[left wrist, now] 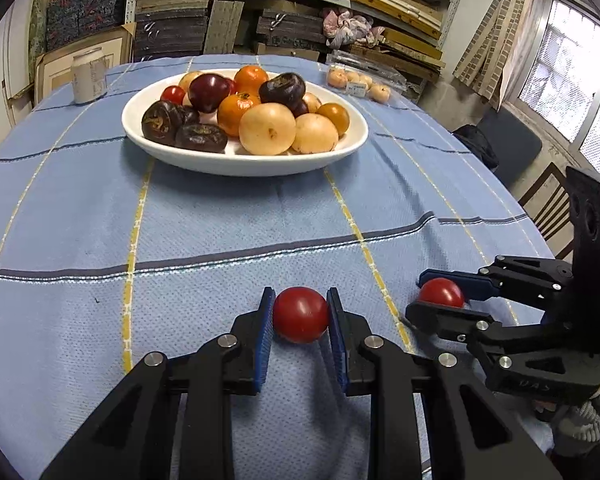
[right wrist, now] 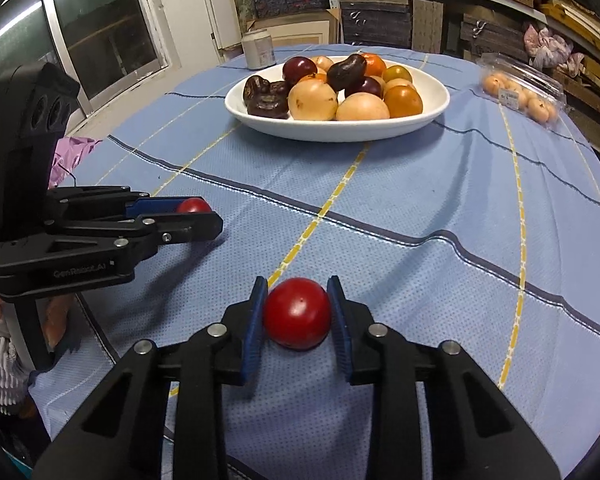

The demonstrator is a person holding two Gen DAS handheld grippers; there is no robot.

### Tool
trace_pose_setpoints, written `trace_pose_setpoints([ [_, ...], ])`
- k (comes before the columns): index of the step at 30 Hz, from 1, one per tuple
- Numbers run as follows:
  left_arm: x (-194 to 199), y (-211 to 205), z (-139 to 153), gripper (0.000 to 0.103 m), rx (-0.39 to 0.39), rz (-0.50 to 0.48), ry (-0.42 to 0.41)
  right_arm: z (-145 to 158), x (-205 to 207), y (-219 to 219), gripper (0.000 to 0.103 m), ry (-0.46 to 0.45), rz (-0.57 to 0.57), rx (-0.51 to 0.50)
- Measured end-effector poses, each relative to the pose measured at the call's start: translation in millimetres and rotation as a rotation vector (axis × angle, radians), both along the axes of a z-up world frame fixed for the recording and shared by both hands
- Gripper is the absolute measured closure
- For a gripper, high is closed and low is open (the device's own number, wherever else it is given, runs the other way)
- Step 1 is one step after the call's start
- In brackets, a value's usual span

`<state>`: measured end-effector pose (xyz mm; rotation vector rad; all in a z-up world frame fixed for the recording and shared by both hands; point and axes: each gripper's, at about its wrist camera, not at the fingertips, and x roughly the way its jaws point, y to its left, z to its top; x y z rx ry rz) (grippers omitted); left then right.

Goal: Organize fruits
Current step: 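Carry both tomatoes over the white plate and open both tools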

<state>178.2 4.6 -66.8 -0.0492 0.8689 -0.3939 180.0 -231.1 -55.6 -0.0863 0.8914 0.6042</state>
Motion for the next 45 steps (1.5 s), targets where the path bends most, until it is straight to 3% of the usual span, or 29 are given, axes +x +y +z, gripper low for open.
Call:
trace_pose_setpoints([
  [6,16,4,47,0.077,0.017,0.026,-0.113,35,25,-11,0.073,-0.055,-0.053,0.034],
  [10,59,14,87,0.077,0.037,0.089,-0.179,72,62,-11,0.073,-0.122,-0.105,0.068],
  [12,79,18,92,0.077,0.045,0.113,-0.181,82,84,-10,0.073,-0.127,-0.133,0.096],
  [17,124,29,80,0.077,0.028,0.164,-0.146,88,157,-3,0.073,-0.072,-0.197,0.181],
  [23,150,33,63,0.077,0.029,0.174,-0.111,79,215,24,0.073,-0.029,-0.192,0.201],
  [45,153,9,47,0.077,0.194,0.197,-0.188,63,233,42,0.073,-0.02,-0.173,0.211],
])
